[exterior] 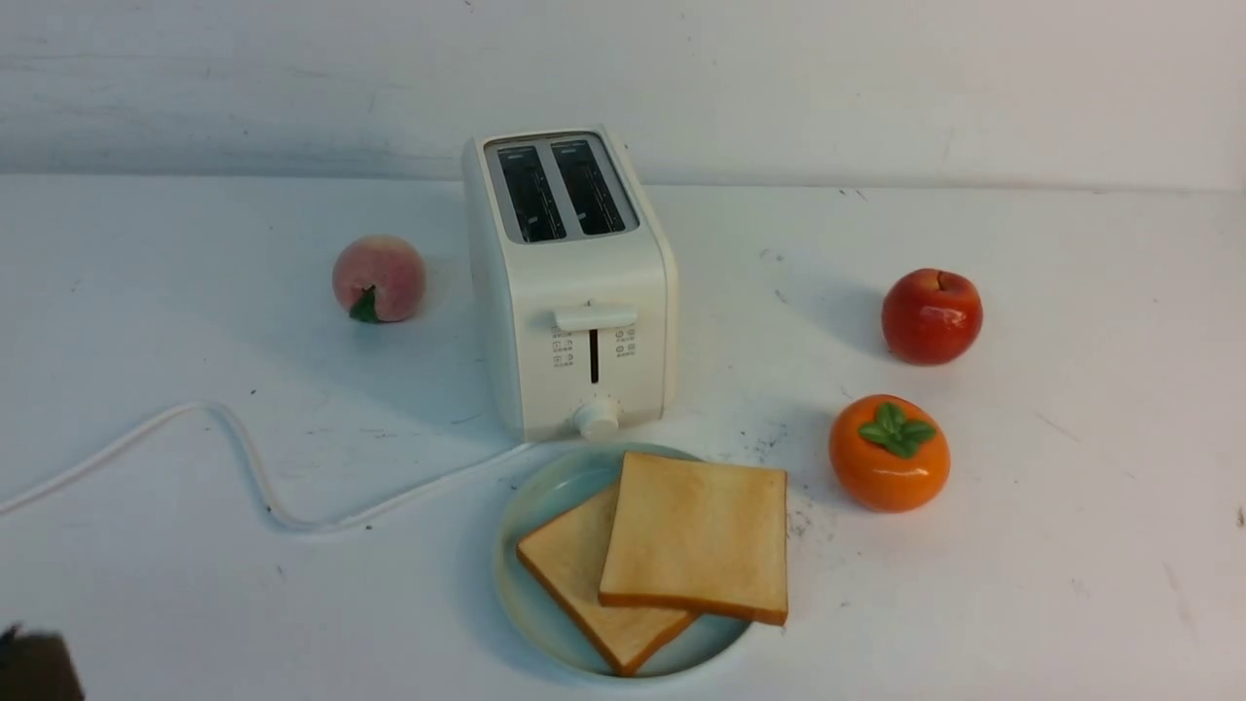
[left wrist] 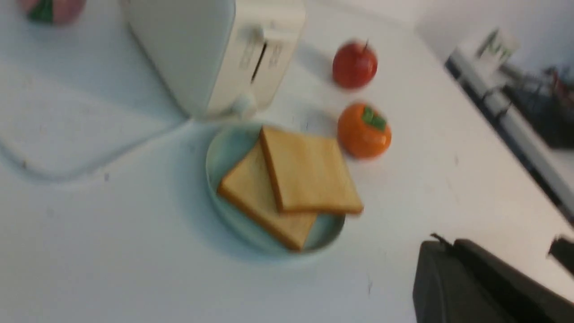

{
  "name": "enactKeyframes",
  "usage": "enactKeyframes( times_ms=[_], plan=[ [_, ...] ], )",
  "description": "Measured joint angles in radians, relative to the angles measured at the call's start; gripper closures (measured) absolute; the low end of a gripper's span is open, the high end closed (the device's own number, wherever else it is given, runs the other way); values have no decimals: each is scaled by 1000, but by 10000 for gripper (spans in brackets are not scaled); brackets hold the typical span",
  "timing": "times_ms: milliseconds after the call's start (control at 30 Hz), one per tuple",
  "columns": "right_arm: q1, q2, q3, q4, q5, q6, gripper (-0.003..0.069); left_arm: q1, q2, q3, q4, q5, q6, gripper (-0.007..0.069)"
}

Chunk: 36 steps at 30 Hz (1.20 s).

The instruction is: Take toasted bread from bread machine on white table place on plate.

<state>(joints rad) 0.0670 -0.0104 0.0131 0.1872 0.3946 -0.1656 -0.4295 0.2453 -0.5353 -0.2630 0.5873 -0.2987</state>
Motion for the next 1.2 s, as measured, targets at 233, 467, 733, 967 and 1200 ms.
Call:
enactKeyframes(
  times_ms=[233, 467, 733, 967, 1200],
  plan=[
    [0, 0, 0, 3, 0, 0, 563, 0, 96, 172, -67, -587, -6, 622],
    [0, 0, 0, 4, 0, 0, 558, 0, 150, 189, -111, -704, -7, 621],
    [0, 0, 0, 6, 1, 0, 552, 0, 164, 191, -116, -673, -7, 613],
    [0, 0, 0, 6, 1, 0, 552, 0, 164, 191, -107, -554, -7, 606],
    [0, 0, 0, 6, 1, 0, 543, 0, 164, 191, -92, -424, -1, 600]
  ],
)
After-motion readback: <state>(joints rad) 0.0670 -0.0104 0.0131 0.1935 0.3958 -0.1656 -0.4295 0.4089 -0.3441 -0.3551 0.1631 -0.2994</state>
